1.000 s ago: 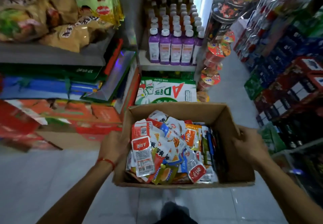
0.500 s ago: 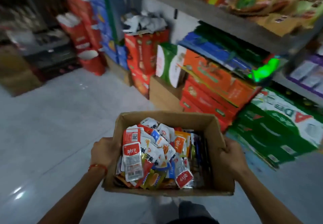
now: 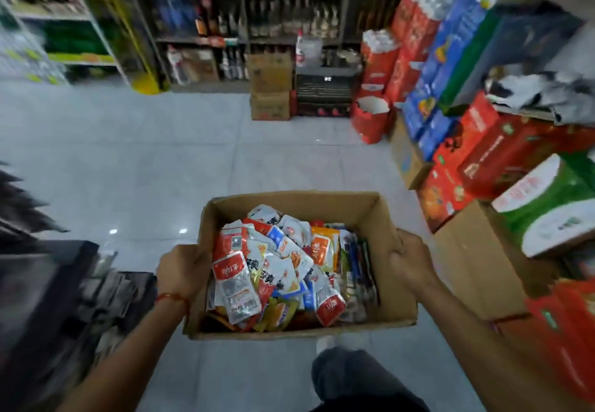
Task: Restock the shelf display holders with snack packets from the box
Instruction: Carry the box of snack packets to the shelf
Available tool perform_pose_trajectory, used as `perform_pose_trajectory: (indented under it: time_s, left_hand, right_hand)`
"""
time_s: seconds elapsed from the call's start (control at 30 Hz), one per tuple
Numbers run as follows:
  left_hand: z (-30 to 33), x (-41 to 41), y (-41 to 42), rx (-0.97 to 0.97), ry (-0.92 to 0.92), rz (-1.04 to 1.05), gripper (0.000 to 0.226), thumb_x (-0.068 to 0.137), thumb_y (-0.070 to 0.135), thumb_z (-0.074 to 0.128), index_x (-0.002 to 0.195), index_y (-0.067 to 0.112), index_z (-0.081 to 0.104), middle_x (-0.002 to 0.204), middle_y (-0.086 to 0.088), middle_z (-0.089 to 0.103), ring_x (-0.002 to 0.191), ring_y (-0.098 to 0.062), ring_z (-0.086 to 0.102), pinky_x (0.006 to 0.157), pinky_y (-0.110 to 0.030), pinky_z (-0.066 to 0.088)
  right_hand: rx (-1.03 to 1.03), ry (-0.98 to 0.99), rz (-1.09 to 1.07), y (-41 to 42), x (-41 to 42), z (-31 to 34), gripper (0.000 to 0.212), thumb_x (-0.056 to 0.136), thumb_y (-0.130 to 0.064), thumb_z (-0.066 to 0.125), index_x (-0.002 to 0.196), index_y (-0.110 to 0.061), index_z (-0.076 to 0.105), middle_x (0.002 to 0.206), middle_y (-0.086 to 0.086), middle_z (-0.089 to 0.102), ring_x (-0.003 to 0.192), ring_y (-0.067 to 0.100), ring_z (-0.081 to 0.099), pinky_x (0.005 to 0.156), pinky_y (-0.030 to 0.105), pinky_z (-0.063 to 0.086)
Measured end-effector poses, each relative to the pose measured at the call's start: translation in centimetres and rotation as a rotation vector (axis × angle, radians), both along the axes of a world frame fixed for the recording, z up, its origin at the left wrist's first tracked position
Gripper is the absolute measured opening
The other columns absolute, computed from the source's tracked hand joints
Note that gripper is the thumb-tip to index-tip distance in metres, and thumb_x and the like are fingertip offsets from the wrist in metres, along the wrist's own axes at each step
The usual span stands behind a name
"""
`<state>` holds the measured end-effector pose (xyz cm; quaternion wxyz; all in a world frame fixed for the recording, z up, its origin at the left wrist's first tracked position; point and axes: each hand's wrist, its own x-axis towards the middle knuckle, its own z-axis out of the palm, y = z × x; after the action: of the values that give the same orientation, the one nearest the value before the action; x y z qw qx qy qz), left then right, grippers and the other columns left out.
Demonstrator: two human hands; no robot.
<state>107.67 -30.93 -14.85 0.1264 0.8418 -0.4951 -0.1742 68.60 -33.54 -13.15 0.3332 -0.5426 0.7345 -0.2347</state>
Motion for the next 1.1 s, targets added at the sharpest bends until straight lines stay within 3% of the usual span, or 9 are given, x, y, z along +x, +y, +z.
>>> perform_pose_trajectory:
  time_s: [0.13, 0.27, 0.33, 0.53, 0.7, 0.8, 0.9, 1.0, 1.1]
  left_hand:
    - [0.6, 3.3, -3.9, 0.009, -0.026, 0.152, 0.052, 0.096, 0.034, 0.056, 0.052, 0.007, 0.051, 0.049, -0.006, 0.057, 0.053, -0.029, 0.06, 0.051, -0.03, 0.038]
    - [3.6, 4.5, -8.5, -0.009, -0.02, 0.299, 0.048, 0.091, 0.039, 0.048, 0.057, 0.007, 0.059, 0.06, -0.015, 0.066, 0.062, -0.034, 0.066, 0.062, -0.036, 0.052]
    - [4.4, 5.7, -10.9, -0.023, 0.012, 0.388, 0.042, 0.094, 0.036, 0.052, 0.064, 0.008, 0.065, 0.059, -0.007, 0.063, 0.067, -0.033, 0.067, 0.069, -0.037, 0.055]
    - [4.6, 11.1, -17.7, -0.086, 0.078, 0.569, 0.043, 0.099, 0.037, 0.058, 0.061, 0.017, 0.06, 0.058, 0.0, 0.06, 0.053, -0.013, 0.058, 0.047, -0.021, 0.038]
    - [3.5, 16.5, -24.7, -0.154, 0.104, 0.666, 0.056, 0.098, 0.034, 0.062, 0.046, 0.018, 0.046, 0.039, 0.01, 0.045, 0.04, -0.001, 0.046, 0.036, -0.01, 0.029]
    - [2.0, 21.0, -29.2, -0.174, 0.133, 0.684, 0.056, 0.097, 0.037, 0.062, 0.047, 0.018, 0.049, 0.042, 0.009, 0.047, 0.042, -0.004, 0.05, 0.041, -0.012, 0.03]
    - [1.1, 25.6, -33.3, -0.149, 0.132, 0.692, 0.055, 0.094, 0.032, 0.064, 0.046, 0.015, 0.043, 0.043, 0.005, 0.044, 0.048, -0.022, 0.054, 0.049, -0.024, 0.034]
    - [0.6, 30.2, -37.0, -0.131, 0.151, 0.743, 0.051, 0.092, 0.028, 0.065, 0.047, 0.016, 0.044, 0.044, 0.007, 0.042, 0.053, -0.026, 0.056, 0.05, -0.025, 0.032]
    - [0.6, 34.2, -40.2, -0.137, 0.127, 0.833, 0.043, 0.09, 0.026, 0.067, 0.052, 0.009, 0.054, 0.042, 0.007, 0.035, 0.057, -0.031, 0.058, 0.051, -0.028, 0.03]
  right_hand:
    - [0.058, -0.057, 0.111, -10.0, 4.4, -1.8, 0.041, 0.081, 0.013, 0.048, 0.074, -0.027, 0.056, 0.065, -0.008, 0.056, 0.062, 0.016, 0.053, 0.052, 0.024, 0.038]
    - [0.076, -0.07, 0.242, -19.5, 8.7, -1.6, 0.034, 0.086, 0.011, 0.049, 0.083, -0.021, 0.06, 0.067, -0.004, 0.058, 0.062, 0.016, 0.054, 0.054, 0.023, 0.039]
    - [0.077, -0.064, 0.309, -24.2, 10.9, -1.3, 0.032, 0.086, 0.01, 0.05, 0.087, -0.02, 0.062, 0.071, -0.002, 0.061, 0.066, 0.017, 0.057, 0.055, 0.023, 0.041]
    - [0.067, -0.022, 0.485, -37.4, 18.7, -1.0, 0.026, 0.086, 0.007, 0.054, 0.089, -0.016, 0.064, 0.077, 0.006, 0.065, 0.073, 0.028, 0.062, 0.057, 0.029, 0.043]
    - [0.034, 0.066, 0.594, -47.5, 26.8, -1.8, 0.024, 0.087, 0.007, 0.054, 0.083, -0.015, 0.062, 0.076, 0.008, 0.064, 0.071, 0.03, 0.06, 0.056, 0.029, 0.043]
    - [0.03, 0.103, 0.617, -52.8, 31.7, -2.0, 0.024, 0.086, 0.008, 0.055, 0.08, -0.015, 0.06, 0.074, 0.009, 0.063, 0.071, 0.032, 0.06, 0.056, 0.029, 0.042]
    - [0.039, 0.13, 0.625, -57.7, 37.0, -1.8, 0.021, 0.086, 0.009, 0.055, 0.091, -0.009, 0.064, 0.08, 0.011, 0.065, 0.075, 0.034, 0.06, 0.061, 0.032, 0.042]
    - [0.03, 0.135, 0.672, -62.9, 42.8, -2.0, 0.02, 0.087, 0.008, 0.058, 0.098, -0.007, 0.065, 0.086, 0.013, 0.066, 0.082, 0.035, 0.062, 0.065, 0.032, 0.046]
    - [0.03, 0.102, 0.728, -67.5, 49.2, -2.6, 0.021, 0.092, 0.004, 0.061, 0.105, -0.011, 0.067, 0.093, 0.01, 0.068, 0.087, 0.032, 0.063, 0.078, 0.038, 0.053]
